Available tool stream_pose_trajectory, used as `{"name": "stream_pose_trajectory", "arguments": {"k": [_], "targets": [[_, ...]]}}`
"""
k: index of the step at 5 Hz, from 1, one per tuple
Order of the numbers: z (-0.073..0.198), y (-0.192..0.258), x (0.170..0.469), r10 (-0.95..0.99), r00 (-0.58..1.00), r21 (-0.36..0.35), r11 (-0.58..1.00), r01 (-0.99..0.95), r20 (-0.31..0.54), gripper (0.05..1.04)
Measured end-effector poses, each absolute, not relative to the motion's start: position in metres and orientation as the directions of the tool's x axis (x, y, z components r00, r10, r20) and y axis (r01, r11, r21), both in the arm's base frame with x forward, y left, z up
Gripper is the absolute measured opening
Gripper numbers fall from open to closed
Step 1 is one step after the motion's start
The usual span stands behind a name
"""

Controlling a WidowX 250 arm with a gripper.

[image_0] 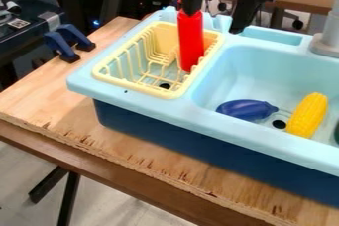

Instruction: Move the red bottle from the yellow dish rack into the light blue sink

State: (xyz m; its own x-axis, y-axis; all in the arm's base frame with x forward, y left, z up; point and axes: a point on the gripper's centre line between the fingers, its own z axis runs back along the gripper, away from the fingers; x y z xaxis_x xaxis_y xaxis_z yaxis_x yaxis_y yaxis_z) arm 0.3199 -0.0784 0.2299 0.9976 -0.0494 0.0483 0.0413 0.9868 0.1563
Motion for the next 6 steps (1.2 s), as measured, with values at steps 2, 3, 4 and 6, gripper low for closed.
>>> {"name": "stream_pose_trajectory", "arguments": {"k": [2,3,4,6], "targets": [[0.219,-0.063,0.327,-0.073,0.997,0.186,0.980,0.073,-0.006,1.001],[0.221,-0.043,0.331,-0.024,1.000,0.204,0.979,0.022,0.005,1.001],[0.226,-0.031,0.333,0.015,1.000,0.205,0.979,-0.017,0.012,1.001],[0.234,0.007,0.354,0.113,0.993,0.114,0.987,-0.117,0.044,1.001]]}}
